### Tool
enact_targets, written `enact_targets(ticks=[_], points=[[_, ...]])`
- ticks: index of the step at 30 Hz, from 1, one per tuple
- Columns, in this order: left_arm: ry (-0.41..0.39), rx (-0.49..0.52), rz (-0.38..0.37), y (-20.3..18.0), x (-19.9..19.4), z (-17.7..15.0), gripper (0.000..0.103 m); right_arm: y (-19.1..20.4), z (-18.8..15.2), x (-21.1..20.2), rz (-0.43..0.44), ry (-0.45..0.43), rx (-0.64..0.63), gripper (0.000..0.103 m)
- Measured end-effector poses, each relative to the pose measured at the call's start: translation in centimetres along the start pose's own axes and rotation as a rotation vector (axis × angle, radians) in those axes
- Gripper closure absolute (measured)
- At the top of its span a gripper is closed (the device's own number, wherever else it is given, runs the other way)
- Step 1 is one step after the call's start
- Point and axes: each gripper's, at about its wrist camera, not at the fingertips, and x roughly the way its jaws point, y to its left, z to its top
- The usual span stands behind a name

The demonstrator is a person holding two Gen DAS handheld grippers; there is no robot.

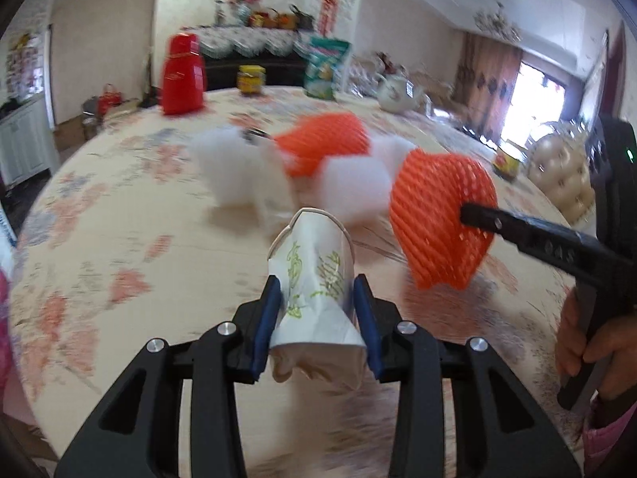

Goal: Collect trash
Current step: 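Grasp the paper cup with the left tool while the right tool grasps the orange net, then carry both items to the pink bin and open both tools to drop them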

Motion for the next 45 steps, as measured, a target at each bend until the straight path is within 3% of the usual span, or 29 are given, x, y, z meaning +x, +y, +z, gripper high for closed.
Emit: enact_targets(ticks=[8,21,27,35,39,41,42,45], points=[[-0.094,-0.064,0.159,7.2,-4.2,-1.0,0.066,7.8,0.4,2.4,0.078,0.028,-0.147,0.08],[-0.201,-0.234,0.485,22.1,-14.3,-2.1,0.066,25.7,2.8,8.1,0.375,0.042,-0.403,0.08],[-0.195,-0.311,0.586,29.2,-17.6,-2.8,0.066,33.9,4.2,10.6,0.469,0.037,-0.47,0.079],[-0.155,-0.429,0.633,37.5,-18.7,-4.6,0.065,43.0,3.9,15.5,0.533,0.082,-0.562,0.079],[-0.153,-0.471,0.676,39.6,-19.1,-5.1,0.062,45.3,2.9,17.2,0.583,0.143,-0.607,0.072],[-0.167,-0.495,0.692,40.0,-19.5,-5.5,0.048,45.9,2.3,17.4,0.605,0.158,-0.626,0.053],[-0.177,-0.505,0.703,40.1,-20.0,-5.7,0.046,45.8,2.2,17.2,0.611,0.143,-0.624,0.043],[-0.205,-0.537,0.736,40.2,-21.4,-6.4,0.039,44.8,2.2,16.5,0.609,0.127,-0.608,0.041]])
